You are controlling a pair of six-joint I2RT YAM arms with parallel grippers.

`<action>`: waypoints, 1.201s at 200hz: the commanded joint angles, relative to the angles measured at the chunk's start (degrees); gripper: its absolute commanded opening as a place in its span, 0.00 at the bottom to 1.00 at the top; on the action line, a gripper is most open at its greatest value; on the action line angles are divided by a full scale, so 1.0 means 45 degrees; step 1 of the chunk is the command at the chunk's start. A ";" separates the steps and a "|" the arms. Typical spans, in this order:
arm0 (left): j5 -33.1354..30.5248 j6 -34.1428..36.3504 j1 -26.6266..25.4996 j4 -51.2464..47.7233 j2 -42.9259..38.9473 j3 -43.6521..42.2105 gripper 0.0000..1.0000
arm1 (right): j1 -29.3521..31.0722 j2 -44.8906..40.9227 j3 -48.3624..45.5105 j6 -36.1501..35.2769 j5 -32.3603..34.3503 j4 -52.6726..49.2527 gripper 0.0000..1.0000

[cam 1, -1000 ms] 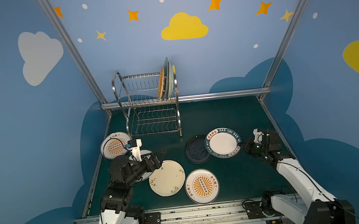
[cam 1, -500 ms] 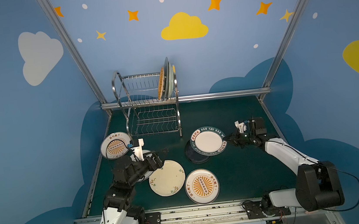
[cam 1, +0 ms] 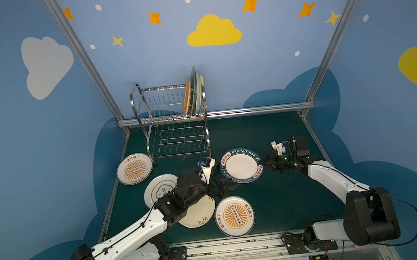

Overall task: Load the plates into the dish rack
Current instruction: 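Reach the left gripper to the plate's raised rim while the right gripper holds it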

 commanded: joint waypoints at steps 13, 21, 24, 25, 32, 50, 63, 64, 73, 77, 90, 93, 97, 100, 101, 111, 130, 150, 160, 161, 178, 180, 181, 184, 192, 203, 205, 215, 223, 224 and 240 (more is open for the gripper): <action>-0.1034 0.4836 -0.0890 0.0299 0.1037 0.0952 1.00 | -0.0064 -0.0260 -0.0022 -0.0299 -0.0310 -0.0101 0.00; -0.0906 0.5745 -0.1088 0.0185 0.1273 0.1097 1.00 | -0.0066 -0.0208 -0.0011 -0.0283 -0.0328 -0.0059 0.00; -0.0868 0.6059 -0.1147 0.0120 0.1332 0.1146 1.00 | -0.0066 -0.0187 -0.0021 -0.0282 -0.0359 -0.0054 0.00; -0.0845 0.6168 -0.1177 0.0094 0.1361 0.1170 1.00 | -0.0066 -0.0181 -0.0031 -0.0282 -0.0364 -0.0053 0.00; -0.0757 0.6943 -0.1311 -0.0022 0.1535 0.1259 1.00 | -0.0056 -0.0157 -0.0040 -0.0253 -0.0403 -0.0023 0.00; -0.0472 0.8260 -0.1433 -0.0320 0.1841 0.1459 1.00 | -0.0056 -0.0084 -0.0042 -0.0229 -0.0420 -0.0010 0.00; -0.0196 0.8980 -0.1480 -0.0730 0.2060 0.1706 1.00 | -0.0063 -0.0068 -0.0041 -0.0224 -0.0411 -0.0012 0.00; -0.0186 0.9035 -0.1490 -0.0750 0.2077 0.1723 1.00 | -0.0055 -0.0063 -0.0031 -0.0224 -0.0409 -0.0012 0.00; -0.0101 0.9402 -0.1540 -0.0928 0.2241 0.1888 0.99 | -0.0058 -0.0040 -0.0046 -0.0223 -0.0411 0.0005 0.00; -0.0063 0.9531 -0.1561 -0.1006 0.2309 0.1947 0.98 | -0.0053 -0.0036 -0.0053 -0.0223 -0.0408 0.0006 0.00; -0.0039 0.9897 -0.1596 -0.1198 0.2601 0.2175 0.96 | -0.0070 -0.0002 -0.0056 -0.0209 -0.0432 0.0025 0.00; -0.0057 0.9969 -0.1598 -0.1242 0.2682 0.2232 0.95 | -0.0081 0.0027 -0.0060 -0.0204 -0.0445 0.0036 0.00; -0.0120 1.0051 -0.1613 -0.1285 0.2793 0.2321 0.94 | -0.0085 0.0051 -0.0061 -0.0204 -0.0456 0.0045 0.00; -0.0162 1.0122 -0.1618 -0.1324 0.2892 0.2395 0.92 | -0.0085 0.0051 -0.0061 -0.0204 -0.0465 0.0054 0.00; -0.0189 1.0143 -0.1628 -0.1341 0.2913 0.2410 0.91 | -0.0085 0.0055 -0.0061 -0.0194 -0.0466 0.0050 0.00; -0.0324 1.0331 -0.1667 -0.1514 0.3260 0.2657 0.87 | -0.0084 0.0097 -0.0059 -0.0184 -0.0541 0.0088 0.00; -0.0515 1.0632 -0.1750 -0.1652 0.3813 0.2985 0.81 | -0.0085 0.0143 -0.0060 -0.0179 -0.0603 0.0122 0.00; -0.0711 1.0902 -0.1841 -0.1722 0.4336 0.3222 0.76 | -0.0114 0.0136 -0.0061 -0.0166 -0.0652 0.0120 0.00; -0.0872 1.0951 -0.1852 -0.1729 0.4553 0.3320 0.75 | -0.0100 0.0117 -0.0061 -0.0152 -0.0643 0.0091 0.00; -0.0895 1.0948 -0.1853 -0.1729 0.4573 0.3331 0.75 | -0.0112 0.0117 -0.0061 -0.0158 -0.0652 0.0088 0.00; -0.1077 1.1096 -0.1878 -0.1787 0.4976 0.3524 0.70 | -0.0124 0.0102 -0.0059 -0.0162 -0.0680 0.0069 0.00; -0.1115 1.1109 -0.1888 -0.1787 0.5017 0.3559 0.70 | -0.0124 0.0104 -0.0060 -0.0159 -0.0696 0.0081 0.00; -0.1153 1.1115 -0.1890 -0.1787 0.5039 0.3568 0.70 | -0.0124 0.0101 -0.0061 -0.0162 -0.0688 0.0103 0.00; -0.1204 1.1120 -0.1887 -0.1787 0.5118 0.3618 0.69 | -0.0124 0.0113 -0.0056 -0.0147 -0.0699 0.0110 0.00; -0.1434 1.1170 -0.1911 -0.1796 0.5315 0.3736 0.64 | -0.0124 0.0111 -0.0061 -0.0145 -0.0732 0.0106 0.00; -0.1806 1.1247 -0.1978 -0.1807 0.5562 0.3884 0.57 | -0.0123 0.0118 -0.0057 -0.0145 -0.0738 0.0088 0.00; -0.1888 1.1269 -0.1986 -0.1792 0.5598 0.3913 0.55 | -0.0124 0.0113 -0.0045 -0.0145 -0.0739 0.0086 0.00; -0.2310 1.1279 -0.2054 -0.1696 0.5796 0.3990 0.46 | -0.0122 0.0118 -0.0041 -0.0144 -0.0740 0.0086 0.00; -0.2619 1.1294 -0.2116 -0.1636 0.5938 0.4055 0.42 | -0.0136 0.0141 -0.0042 -0.0145 -0.0759 0.0085 0.00; -0.2638 1.1305 -0.2121 -0.1624 0.5950 0.4060 0.41 | -0.0140 0.0139 -0.0042 -0.0145 -0.0759 0.0085 0.00; -0.2887 1.1441 -0.2146 -0.1519 0.6152 0.4069 0.39 | -0.0135 0.0140 -0.0039 -0.0135 -0.0779 0.0091 0.00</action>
